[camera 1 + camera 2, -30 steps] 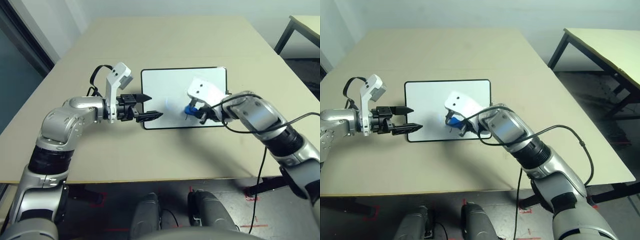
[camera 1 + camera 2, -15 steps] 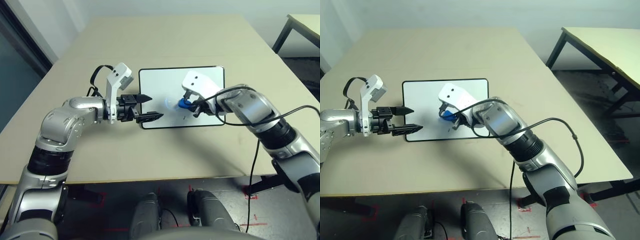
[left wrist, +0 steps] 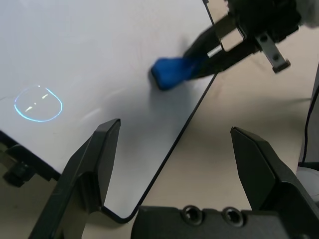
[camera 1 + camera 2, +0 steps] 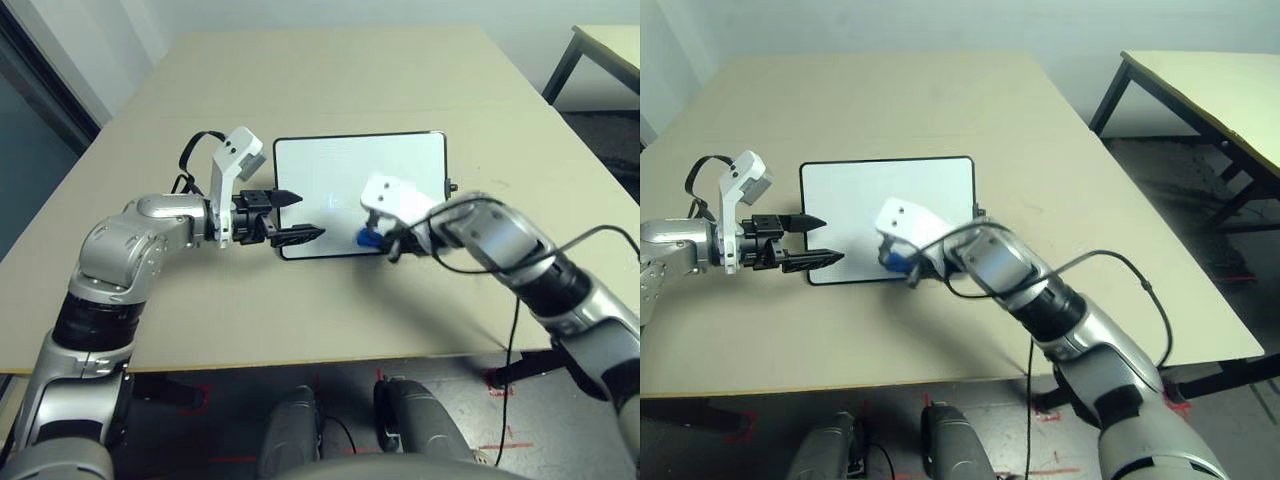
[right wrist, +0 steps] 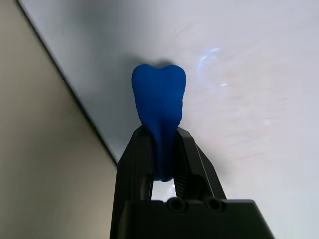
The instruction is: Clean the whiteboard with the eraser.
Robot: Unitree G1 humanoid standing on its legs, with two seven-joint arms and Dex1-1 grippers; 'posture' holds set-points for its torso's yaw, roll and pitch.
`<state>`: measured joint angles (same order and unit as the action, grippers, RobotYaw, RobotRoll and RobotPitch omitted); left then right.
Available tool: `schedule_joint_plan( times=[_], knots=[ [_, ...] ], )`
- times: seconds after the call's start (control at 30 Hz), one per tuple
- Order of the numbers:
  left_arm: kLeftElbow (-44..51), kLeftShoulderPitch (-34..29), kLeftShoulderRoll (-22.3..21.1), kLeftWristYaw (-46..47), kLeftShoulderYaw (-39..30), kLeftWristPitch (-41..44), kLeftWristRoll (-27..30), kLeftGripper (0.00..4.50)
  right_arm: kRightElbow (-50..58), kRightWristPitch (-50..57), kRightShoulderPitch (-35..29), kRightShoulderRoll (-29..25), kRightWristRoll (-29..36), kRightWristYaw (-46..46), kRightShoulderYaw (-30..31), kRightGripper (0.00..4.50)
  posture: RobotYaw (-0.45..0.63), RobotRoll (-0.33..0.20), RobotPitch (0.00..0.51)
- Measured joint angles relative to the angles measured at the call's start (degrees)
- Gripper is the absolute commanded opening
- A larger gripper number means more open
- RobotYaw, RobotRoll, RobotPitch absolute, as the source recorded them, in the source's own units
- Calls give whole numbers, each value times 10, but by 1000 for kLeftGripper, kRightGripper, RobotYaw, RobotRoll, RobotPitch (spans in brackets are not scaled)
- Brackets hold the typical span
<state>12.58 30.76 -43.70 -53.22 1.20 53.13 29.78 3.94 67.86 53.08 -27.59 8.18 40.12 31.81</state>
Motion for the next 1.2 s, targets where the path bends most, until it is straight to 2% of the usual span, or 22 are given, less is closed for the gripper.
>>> schedule_joint_plan(
  times=[0.17,0.37,0.47,0.57,0.67,0.77,0.9,0.97,1.1,1.2],
  knots=[
    [0,-1,-1,0,0,0,0,4500,54,20,-31,-47,4,29,40,533,-44,0,99],
    [0,-1,-2,0,0,0,0,4500,69,33,-45,-49,8,37,56,533,-45,0,96],
    [0,-1,-2,0,0,0,0,4500,37,20,-41,-17,6,21,40,532,-45,0,93],
    [-1,0,-3,0,0,-2,-1,4500,-15,-15,-15,25,1,-8,-2,532,-44,0,91],
    [-3,0,-3,-1,0,-4,-1,4500,-37,-35,9,38,-4,-24,-31,531,-41,0,88],
    [-9,0,-3,0,0,-8,-3,4500,-24,-29,-1,19,-4,-10,-16,530,-38,0,87],
    [-15,-1,-4,0,-1,-13,-5,4500,51,6,-36,-55,0,38,55,528,-38,0,84],
    [-15,-1,-5,0,-1,-14,-5,4500,67,18,-40,-71,0,48,73,528,-40,0,81],
    [-20,1,-6,-1,-1,-18,-5,4500,62,25,-39,-73,0,53,77,527,-42,0,78],
    [-44,9,-3,9,-13,-36,-6,4500,14,22,-9,-49,2,49,50,527,-38,0,75]
  ],
)
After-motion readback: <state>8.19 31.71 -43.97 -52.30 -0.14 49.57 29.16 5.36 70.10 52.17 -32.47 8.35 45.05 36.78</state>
